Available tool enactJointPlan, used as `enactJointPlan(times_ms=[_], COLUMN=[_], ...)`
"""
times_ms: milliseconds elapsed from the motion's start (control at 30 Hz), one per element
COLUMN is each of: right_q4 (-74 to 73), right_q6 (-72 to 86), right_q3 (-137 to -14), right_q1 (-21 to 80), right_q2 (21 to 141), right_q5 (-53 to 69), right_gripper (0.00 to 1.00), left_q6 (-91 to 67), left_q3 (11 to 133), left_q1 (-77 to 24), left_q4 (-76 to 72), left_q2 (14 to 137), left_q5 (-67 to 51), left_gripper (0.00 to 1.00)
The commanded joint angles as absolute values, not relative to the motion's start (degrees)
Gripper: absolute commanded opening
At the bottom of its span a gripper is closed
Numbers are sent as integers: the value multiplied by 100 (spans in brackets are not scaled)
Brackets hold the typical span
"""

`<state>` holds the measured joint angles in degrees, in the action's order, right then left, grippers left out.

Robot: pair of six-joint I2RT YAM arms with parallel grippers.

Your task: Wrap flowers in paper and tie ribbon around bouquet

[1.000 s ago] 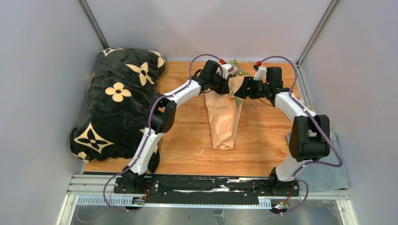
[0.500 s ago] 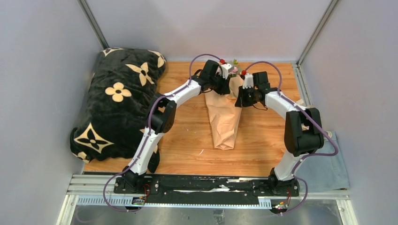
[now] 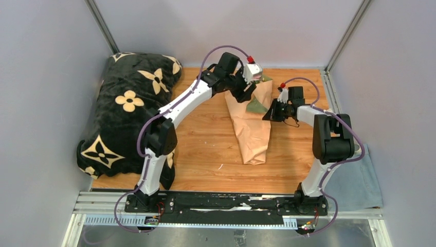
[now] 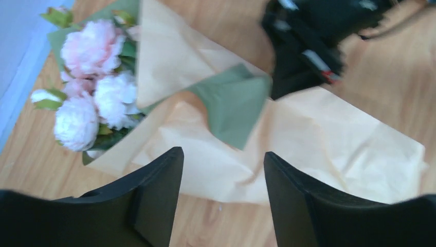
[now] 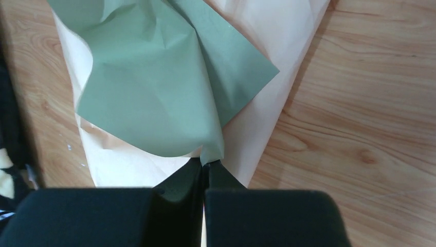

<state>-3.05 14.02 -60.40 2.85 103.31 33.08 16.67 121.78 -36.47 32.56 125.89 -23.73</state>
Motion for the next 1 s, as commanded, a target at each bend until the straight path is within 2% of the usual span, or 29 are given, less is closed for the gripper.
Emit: enactJointPlan(times_ms=[0,67,133,333,467,700,800,967], right_q4=[204,253,263,271,272,-243,-296,-389], right_q6=[1864,1914,1931,1894,1828,1229,1051,864], right_q3=[-5899,-5852,-5826,-5724,-5729,-6141,-6447,-6959], right_q1=[237,229,229,211,189,176,176,119], right_q2=[10449,10438,10414,10336,10370,10270,10292,10480], right_q5=[3688,3723,3735,3639,3580,2247,1545,1068], right_gripper=[0,0,0,3,5,21,23,25], left_q6=[2871,2960,2970,3479,3858,4658,4930,5184], left_q3=[11118,10895,10750,9690,9236,8560,8385,8168], left_q1=[-4428,-4687,-4843,-5242,-5502,-5704,-5708,-5804], left_q4=[4035,4015,3914,2291,1952,2096,2251,2523], left_q2=[12094,12199,12370,12537,12621,12545,12459,12402], left_q5=[-2025,-2033,-2088,-1432,-1195,-999,-1064,-988], left_gripper=[59,49,44,52,57,60,60,63])
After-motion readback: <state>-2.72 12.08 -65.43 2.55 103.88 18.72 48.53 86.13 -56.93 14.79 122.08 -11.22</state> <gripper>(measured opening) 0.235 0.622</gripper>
